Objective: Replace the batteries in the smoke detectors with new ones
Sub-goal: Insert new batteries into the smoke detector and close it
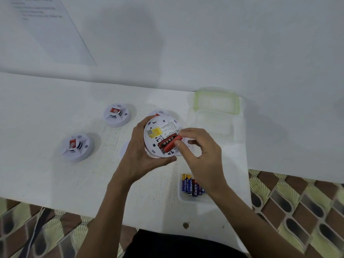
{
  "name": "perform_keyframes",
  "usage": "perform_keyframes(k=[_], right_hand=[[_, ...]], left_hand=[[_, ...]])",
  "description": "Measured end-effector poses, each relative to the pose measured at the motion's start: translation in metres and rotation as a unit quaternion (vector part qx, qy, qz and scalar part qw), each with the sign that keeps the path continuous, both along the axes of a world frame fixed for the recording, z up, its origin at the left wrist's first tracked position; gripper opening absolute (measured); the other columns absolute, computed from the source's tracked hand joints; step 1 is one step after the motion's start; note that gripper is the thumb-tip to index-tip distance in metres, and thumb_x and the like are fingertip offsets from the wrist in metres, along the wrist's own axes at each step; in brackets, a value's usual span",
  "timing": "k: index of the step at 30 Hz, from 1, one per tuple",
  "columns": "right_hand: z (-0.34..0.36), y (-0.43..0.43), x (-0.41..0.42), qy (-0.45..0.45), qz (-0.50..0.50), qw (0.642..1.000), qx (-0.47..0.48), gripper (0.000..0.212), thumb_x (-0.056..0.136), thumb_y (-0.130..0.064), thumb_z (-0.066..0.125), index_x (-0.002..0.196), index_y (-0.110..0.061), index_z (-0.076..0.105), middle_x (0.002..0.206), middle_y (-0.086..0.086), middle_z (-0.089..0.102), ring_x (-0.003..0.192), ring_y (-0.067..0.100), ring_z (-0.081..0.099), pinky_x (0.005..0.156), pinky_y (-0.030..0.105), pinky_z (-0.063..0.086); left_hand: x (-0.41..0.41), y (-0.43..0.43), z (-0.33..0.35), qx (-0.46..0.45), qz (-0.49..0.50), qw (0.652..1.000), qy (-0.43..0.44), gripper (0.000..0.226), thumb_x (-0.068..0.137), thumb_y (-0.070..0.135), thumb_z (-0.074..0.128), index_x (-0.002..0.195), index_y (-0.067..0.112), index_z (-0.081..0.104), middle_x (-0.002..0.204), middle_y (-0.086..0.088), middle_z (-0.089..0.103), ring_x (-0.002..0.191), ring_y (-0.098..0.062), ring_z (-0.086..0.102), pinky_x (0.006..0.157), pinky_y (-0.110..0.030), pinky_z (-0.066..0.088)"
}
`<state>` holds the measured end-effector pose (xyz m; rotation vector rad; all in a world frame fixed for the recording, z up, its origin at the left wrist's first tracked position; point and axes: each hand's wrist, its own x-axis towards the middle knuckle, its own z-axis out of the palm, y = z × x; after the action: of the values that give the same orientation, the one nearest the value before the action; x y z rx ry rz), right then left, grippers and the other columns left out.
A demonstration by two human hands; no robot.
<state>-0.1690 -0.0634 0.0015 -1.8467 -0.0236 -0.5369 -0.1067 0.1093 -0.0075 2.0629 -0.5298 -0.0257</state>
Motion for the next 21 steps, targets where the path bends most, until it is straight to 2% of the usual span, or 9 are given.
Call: perform_keyframes(k=[3,6,9,11,13,15,17,19,21], right_hand=[[-0.008,0.01,-0.005,-0.003,-0.011,0.999,0.037,0.028,0.089,-0.023,0.067,0.112,-0.008,0.065,0.125,0.007,0.058,0.121,0.017,0.055,0.085,0.034,0.059],[-0.011,0.016,-0.008,0.013,-0.017,0.996,0.089,0.03,0.088,-0.023,0.068,0.114,-0.008,0.064,0.136,0.007,0.051,0.127,0.013,0.051,0.084,0.03,0.059],[-0.01,0.022,-0.009,-0.02,-0.025,0.997,0.077,0.032,0.087,-0.027,0.066,0.111,-0.007,0.066,0.128,0.007,0.058,0.122,0.009,0.056,0.081,0.02,0.057],[-0.009,0.024,-0.009,-0.044,-0.042,0.996,0.059,0.031,0.087,-0.026,0.066,0.109,-0.005,0.068,0.124,0.012,0.061,0.119,0.002,0.057,0.08,0.018,0.056],[-0.011,0.024,-0.009,-0.065,-0.052,0.996,0.025,0.031,0.089,-0.026,0.066,0.107,-0.002,0.07,0.123,0.016,0.062,0.115,-0.002,0.058,0.08,0.017,0.056],[-0.013,0.025,-0.009,-0.075,-0.052,0.996,-0.004,0.033,0.091,-0.028,0.063,0.107,-0.001,0.071,0.123,0.017,0.062,0.111,-0.003,0.059,0.08,0.016,0.056],[-0.014,0.025,-0.008,-0.073,-0.044,0.996,-0.006,0.035,0.092,-0.031,0.062,0.105,0.0,0.071,0.122,0.017,0.062,0.11,0.001,0.06,0.079,0.018,0.057],[-0.014,0.023,-0.006,-0.063,-0.014,0.998,0.014,0.033,0.091,-0.029,0.063,0.105,0.0,0.071,0.121,0.017,0.061,0.112,0.001,0.06,0.076,0.021,0.059],[-0.011,0.016,-0.003,-0.039,0.037,0.998,0.03,0.024,0.091,-0.02,0.064,0.106,-0.002,0.07,0.12,0.013,0.06,0.114,0.005,0.06,0.072,0.023,0.061]], left_hand=[[-0.003,-0.002,0.003,-0.026,-0.007,1.0,0.005,0.094,0.058,0.086,0.057,0.134,0.039,0.025,0.137,0.023,0.033,0.128,0.0,0.039,0.106,-0.023,0.035],[-0.004,-0.003,0.009,-0.041,-0.008,0.999,-0.017,0.083,0.062,0.077,0.063,0.131,0.054,0.024,0.134,0.035,0.033,0.126,0.0,0.041,0.106,-0.028,0.04],[-0.006,-0.001,0.011,-0.065,-0.011,0.998,-0.018,0.081,0.065,0.076,0.063,0.131,0.047,0.026,0.133,0.038,0.033,0.125,0.004,0.04,0.106,-0.02,0.038],[-0.008,-0.001,0.013,-0.075,-0.014,0.997,-0.018,0.082,0.067,0.075,0.061,0.132,0.04,0.026,0.135,0.034,0.034,0.125,0.008,0.039,0.103,-0.012,0.036],[-0.009,-0.001,0.014,-0.075,-0.017,0.997,-0.022,0.08,0.069,0.073,0.06,0.133,0.038,0.025,0.134,0.038,0.033,0.124,0.012,0.037,0.099,-0.005,0.033],[-0.009,0.0,0.015,-0.068,-0.023,0.997,-0.014,0.08,0.07,0.075,0.058,0.132,0.037,0.025,0.132,0.046,0.03,0.124,0.015,0.035,0.098,-0.002,0.032],[-0.01,0.002,0.012,-0.075,-0.024,0.997,0.013,0.085,0.065,0.081,0.056,0.13,0.036,0.026,0.13,0.048,0.031,0.124,0.014,0.036,0.101,-0.006,0.032],[-0.011,0.004,0.01,-0.087,-0.014,0.995,0.054,0.093,0.058,0.086,0.057,0.129,0.035,0.027,0.132,0.041,0.035,0.124,0.009,0.038,0.103,-0.011,0.033],[-0.011,0.009,0.009,-0.069,0.004,0.997,0.045,0.096,0.055,0.085,0.06,0.131,0.036,0.027,0.135,0.026,0.036,0.124,0.008,0.039,0.101,-0.009,0.034]])
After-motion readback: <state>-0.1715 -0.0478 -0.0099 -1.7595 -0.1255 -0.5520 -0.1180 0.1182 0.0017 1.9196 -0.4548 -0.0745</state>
